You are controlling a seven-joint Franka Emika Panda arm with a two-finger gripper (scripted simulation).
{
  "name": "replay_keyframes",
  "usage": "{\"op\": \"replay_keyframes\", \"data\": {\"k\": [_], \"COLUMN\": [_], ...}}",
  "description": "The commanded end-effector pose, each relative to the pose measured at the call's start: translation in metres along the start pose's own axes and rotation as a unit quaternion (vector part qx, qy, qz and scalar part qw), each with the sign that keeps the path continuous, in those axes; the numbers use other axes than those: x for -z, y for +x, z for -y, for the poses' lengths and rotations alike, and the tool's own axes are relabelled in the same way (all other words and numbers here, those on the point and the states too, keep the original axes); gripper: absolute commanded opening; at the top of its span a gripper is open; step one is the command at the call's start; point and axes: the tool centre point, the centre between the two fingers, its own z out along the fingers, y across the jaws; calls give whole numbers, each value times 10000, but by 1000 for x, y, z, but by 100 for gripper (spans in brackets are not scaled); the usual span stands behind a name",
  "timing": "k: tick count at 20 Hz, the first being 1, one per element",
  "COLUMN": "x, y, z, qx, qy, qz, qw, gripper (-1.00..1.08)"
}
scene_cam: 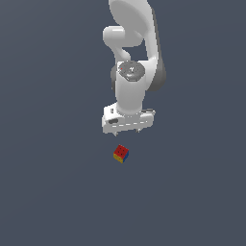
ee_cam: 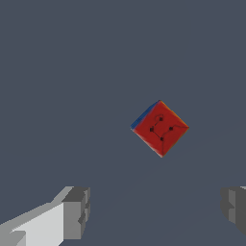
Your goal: Pick up the object and move it to a goal position.
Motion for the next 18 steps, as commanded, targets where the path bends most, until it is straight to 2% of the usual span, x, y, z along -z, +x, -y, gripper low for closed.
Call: {"op": "replay_keyframes", "data": {"k": [1,9,13,18], "x": [-4,-22,-32,-44], "y": [2,13,18,24], "z": [-2,-10,-14,-20], "qx": [233,1232,1755,2399], "qy": [-4,-9,-5,3], "qz": [0,-8,-16,-32], "qw": [9997,9924,9845,9708], "gripper": [100,100,100,100]}}
